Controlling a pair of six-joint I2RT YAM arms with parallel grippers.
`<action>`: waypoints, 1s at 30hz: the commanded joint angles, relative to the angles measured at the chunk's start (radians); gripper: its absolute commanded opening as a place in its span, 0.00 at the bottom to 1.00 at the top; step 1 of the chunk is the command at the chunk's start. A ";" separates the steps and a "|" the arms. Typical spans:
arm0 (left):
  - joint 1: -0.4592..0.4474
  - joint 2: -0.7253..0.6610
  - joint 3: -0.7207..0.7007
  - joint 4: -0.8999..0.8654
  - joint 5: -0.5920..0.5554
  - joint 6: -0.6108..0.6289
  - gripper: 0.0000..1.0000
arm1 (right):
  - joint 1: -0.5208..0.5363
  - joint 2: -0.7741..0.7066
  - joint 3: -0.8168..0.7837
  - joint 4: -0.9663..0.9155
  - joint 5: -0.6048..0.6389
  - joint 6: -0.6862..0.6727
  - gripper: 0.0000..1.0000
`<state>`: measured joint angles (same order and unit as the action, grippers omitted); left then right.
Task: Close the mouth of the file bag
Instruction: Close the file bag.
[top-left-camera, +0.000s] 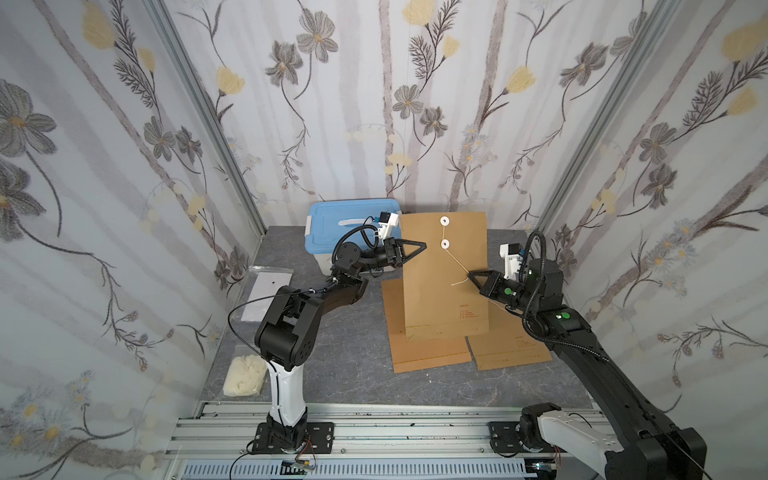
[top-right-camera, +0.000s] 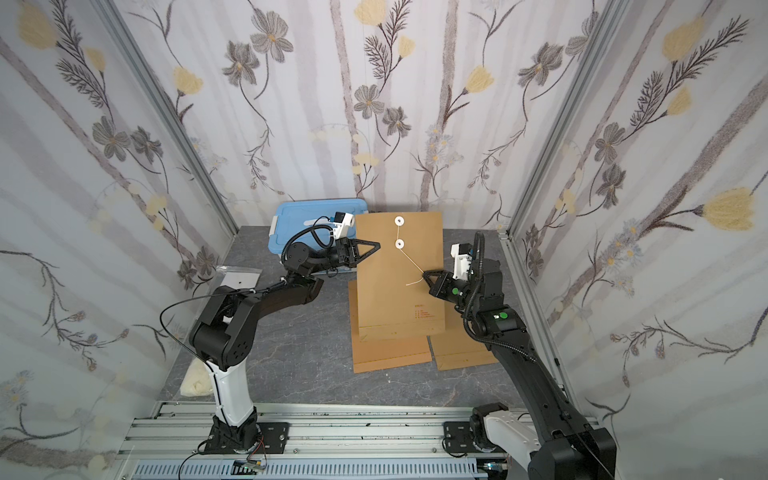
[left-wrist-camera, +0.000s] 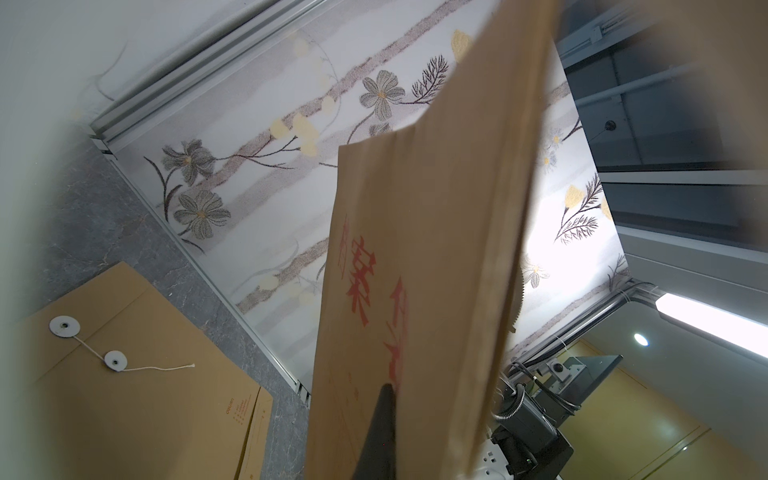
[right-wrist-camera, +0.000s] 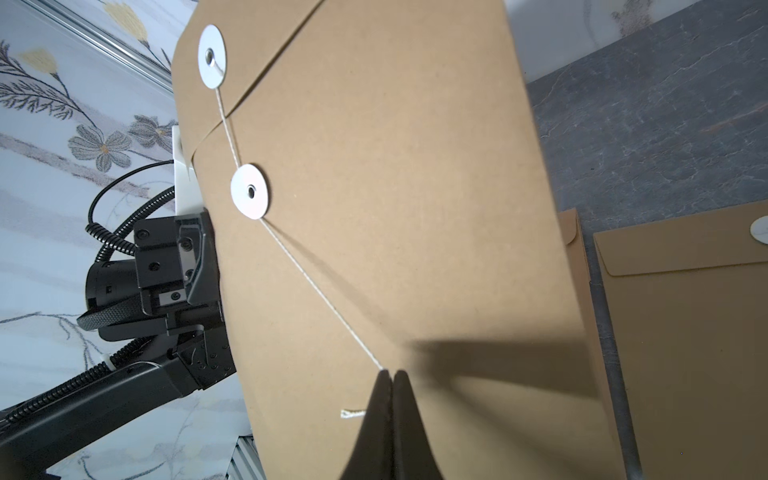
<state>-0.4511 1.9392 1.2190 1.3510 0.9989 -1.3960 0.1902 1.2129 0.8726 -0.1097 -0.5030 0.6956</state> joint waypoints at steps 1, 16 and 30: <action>0.000 -0.002 0.011 0.059 0.020 -0.051 0.00 | -0.009 0.014 0.032 -0.025 -0.017 -0.035 0.00; -0.003 -0.005 0.014 0.023 0.063 -0.028 0.00 | -0.046 0.095 0.203 -0.122 0.017 -0.114 0.00; -0.014 -0.002 0.022 0.022 0.101 -0.014 0.00 | -0.075 0.138 0.293 -0.156 0.026 -0.139 0.00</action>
<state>-0.4629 1.9453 1.2327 1.3491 1.0698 -1.3907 0.1188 1.3441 1.1545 -0.2771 -0.4931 0.5743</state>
